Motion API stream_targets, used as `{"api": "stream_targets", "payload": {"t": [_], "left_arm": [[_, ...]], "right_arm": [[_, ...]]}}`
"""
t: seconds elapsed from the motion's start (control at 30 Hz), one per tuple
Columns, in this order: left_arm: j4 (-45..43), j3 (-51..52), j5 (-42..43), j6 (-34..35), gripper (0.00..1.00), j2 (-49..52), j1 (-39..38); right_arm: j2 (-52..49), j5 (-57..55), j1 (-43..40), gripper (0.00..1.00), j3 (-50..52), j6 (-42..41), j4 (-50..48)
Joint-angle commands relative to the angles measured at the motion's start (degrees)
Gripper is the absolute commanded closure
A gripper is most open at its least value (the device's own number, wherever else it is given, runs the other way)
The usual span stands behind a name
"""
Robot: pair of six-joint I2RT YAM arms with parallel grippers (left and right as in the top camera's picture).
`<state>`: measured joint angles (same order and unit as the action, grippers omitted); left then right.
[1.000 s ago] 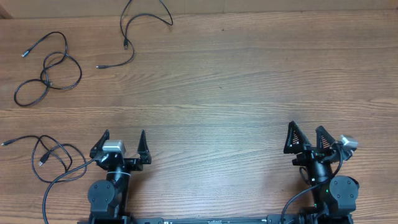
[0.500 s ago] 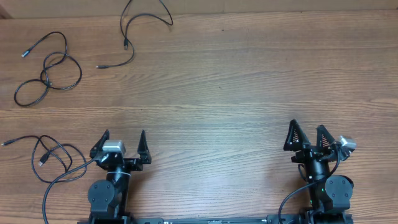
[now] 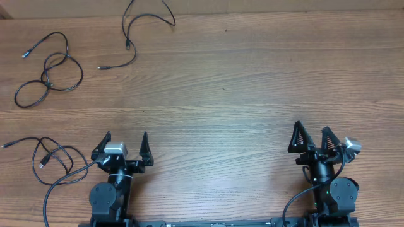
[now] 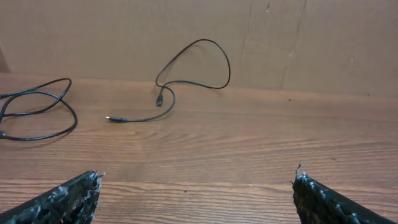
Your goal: Untangle cables
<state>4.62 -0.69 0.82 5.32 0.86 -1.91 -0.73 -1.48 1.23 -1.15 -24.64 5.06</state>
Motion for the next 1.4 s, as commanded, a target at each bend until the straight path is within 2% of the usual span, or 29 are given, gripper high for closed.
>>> {"api": "stream_targets", "payload": {"t": [0.0, 0.1, 0.13, 0.2, 1.37], "left_arm": [[-0.2, 0.4, 0.2, -1.5, 0.0, -0.6, -0.4], [-0.2, 0.4, 0.2, -1.5, 0.0, -0.6, -0.4], [-0.2, 0.4, 0.2, -1.5, 0.0, -0.6, -0.4], [-0.2, 0.4, 0.2, -1.5, 0.0, -0.6, -0.4], [-0.2, 0.4, 0.2, -1.5, 0.0, -0.6, -0.4]], "right_arm": [[0.6, 0.4, 0.4, 0.0, 0.8, 8.5, -0.4], [0.6, 2.6, 1.4, 0.0, 0.8, 20.3, -0.3], [0.6, 2.4, 2.1, 0.0, 0.8, 26.6, -0.4], [0.6, 2.1, 2.1, 0.0, 0.8, 29.8, -0.3], [0.6, 1.4, 2.0, 0.0, 0.8, 29.9, -0.4]]}}
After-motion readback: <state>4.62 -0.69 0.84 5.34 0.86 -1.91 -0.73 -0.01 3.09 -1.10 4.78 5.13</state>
